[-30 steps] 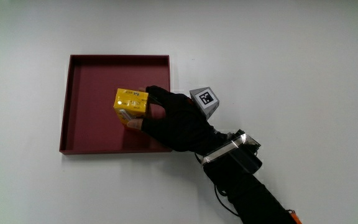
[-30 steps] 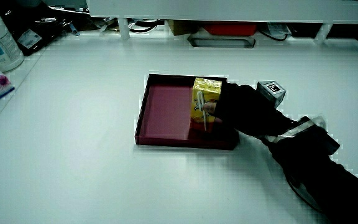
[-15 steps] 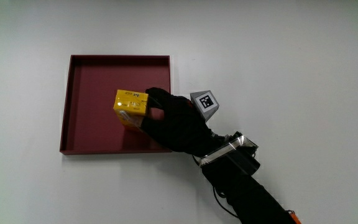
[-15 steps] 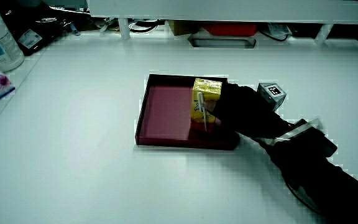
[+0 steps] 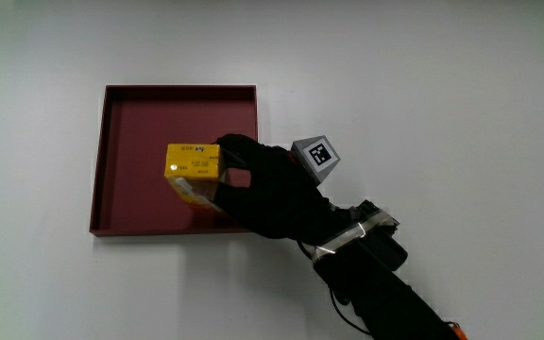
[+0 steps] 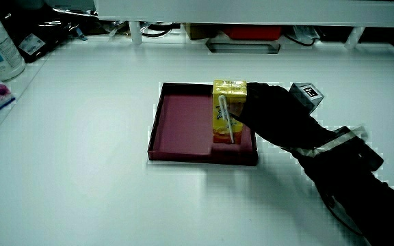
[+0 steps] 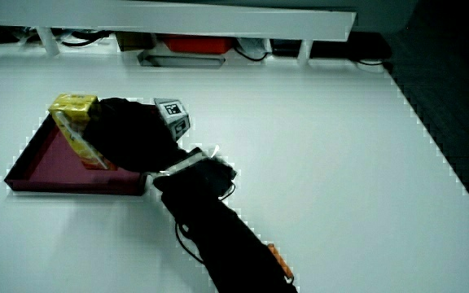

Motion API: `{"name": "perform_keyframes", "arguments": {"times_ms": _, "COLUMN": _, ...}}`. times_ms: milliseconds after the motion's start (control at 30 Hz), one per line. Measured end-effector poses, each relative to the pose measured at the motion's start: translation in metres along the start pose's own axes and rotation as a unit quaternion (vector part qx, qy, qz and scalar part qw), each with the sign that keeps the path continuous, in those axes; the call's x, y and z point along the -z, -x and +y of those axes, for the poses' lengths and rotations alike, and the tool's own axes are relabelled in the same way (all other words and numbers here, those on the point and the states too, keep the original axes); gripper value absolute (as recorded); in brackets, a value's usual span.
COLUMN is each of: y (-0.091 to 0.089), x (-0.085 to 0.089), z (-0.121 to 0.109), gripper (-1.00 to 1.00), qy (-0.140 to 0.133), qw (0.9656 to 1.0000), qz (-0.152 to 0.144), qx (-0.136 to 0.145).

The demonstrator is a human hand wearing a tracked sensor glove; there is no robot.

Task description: Pick ice redtea

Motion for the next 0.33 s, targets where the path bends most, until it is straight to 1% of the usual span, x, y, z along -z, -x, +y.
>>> {"name": "perform_keyframes", "arguments": {"times_ms": 33, "y": 0.003, "x": 0.000, "z": -0.001, "gripper": 1.00, "qy": 0.005, "qw": 0.9999, "qz": -0.004, "qx": -0.009}}
{"name": "perform_keyframes", "arguments": {"times_ms": 67, "y": 0.008, "x": 0.002, "z": -0.002, "gripper": 1.00, "qy": 0.009, "qw": 0.9999, "qz": 0.000, "qx": -0.010}}
{"name": "perform_keyframes", "arguments": {"times_ms": 100, "y": 0.013, "x": 0.003, "z": -0.003, "gripper": 1.00, "qy": 0.016, "qw": 0.9997, "qz": 0.004, "qx": -0.018}}
{"name": "perform_keyframes", "arguments": {"times_ms": 167, "y": 0.018, "x": 0.005, "z": -0.007, "gripper": 1.00, "qy": 0.024, "qw": 0.9994, "qz": -0.002, "qx": -0.024}}
{"name": "perform_keyframes", "arguments": {"times_ms": 233, "y": 0.027, "x": 0.008, "z": -0.010, "gripper": 1.00, "qy": 0.036, "qw": 0.9987, "qz": 0.007, "qx": -0.036}}
{"name": "perform_keyframes", "arguments": {"times_ms": 300, "y": 0.031, "x": 0.011, "z": -0.013, "gripper": 1.00, "qy": 0.047, "qw": 0.9978, "qz": 0.005, "qx": -0.047}}
{"name": "perform_keyframes", "arguments": {"times_ms": 333, "y": 0.033, "x": 0.013, "z": -0.014, "gripper": 1.00, "qy": 0.053, "qw": 0.9972, "qz": 0.008, "qx": -0.053}}
